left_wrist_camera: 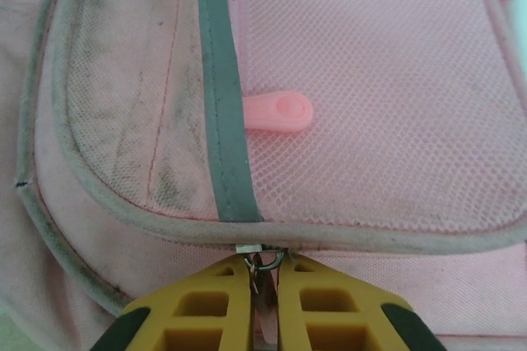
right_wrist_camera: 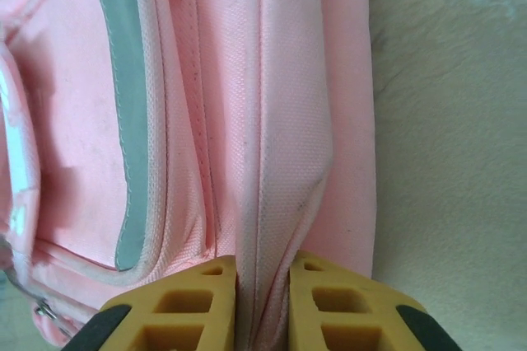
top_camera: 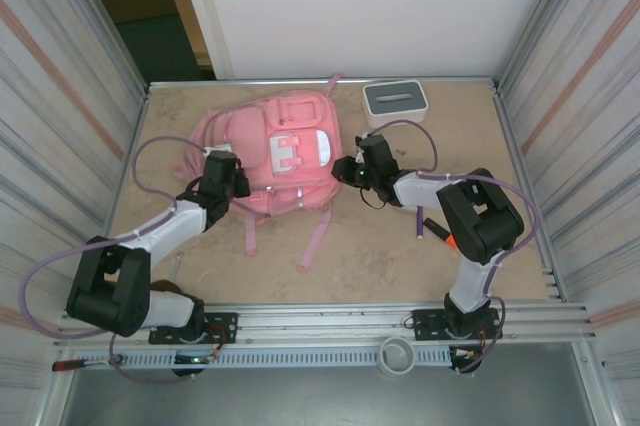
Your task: Pack books, pencil case, and school supplies into a backpack
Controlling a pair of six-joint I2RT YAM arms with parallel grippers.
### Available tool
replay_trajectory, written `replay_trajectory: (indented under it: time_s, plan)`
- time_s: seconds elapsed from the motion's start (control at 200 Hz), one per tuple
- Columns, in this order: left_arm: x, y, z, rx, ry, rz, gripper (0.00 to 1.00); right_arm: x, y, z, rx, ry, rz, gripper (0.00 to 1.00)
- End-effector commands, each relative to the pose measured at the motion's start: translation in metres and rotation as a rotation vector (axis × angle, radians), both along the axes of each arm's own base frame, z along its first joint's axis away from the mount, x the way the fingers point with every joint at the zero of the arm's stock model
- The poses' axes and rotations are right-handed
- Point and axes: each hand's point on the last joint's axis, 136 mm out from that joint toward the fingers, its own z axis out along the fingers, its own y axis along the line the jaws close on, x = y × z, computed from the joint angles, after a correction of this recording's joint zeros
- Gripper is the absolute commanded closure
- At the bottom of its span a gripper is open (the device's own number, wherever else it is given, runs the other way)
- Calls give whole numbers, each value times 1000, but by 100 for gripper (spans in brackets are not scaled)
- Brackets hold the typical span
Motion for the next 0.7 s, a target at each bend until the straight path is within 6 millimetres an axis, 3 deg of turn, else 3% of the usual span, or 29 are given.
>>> replay_trajectory:
  time_s: [0.0,0.25,0.511,0.696]
  plan:
    - [-7,-19,16,-55,-42,-54,88,-9,-22,12,-12,-23,-31,92]
    - [-16,-41,-2,-73,-19,-94,85,-30,-41,18,-35,-41,-56,98]
    - [-17,-53,-24,-38,22,-110,77,-32,-41,10,-35,-26,-56,98]
    - [-17,-51,-26,-27,6,-99,79,-30,-40,7,-37,-22,-51,98]
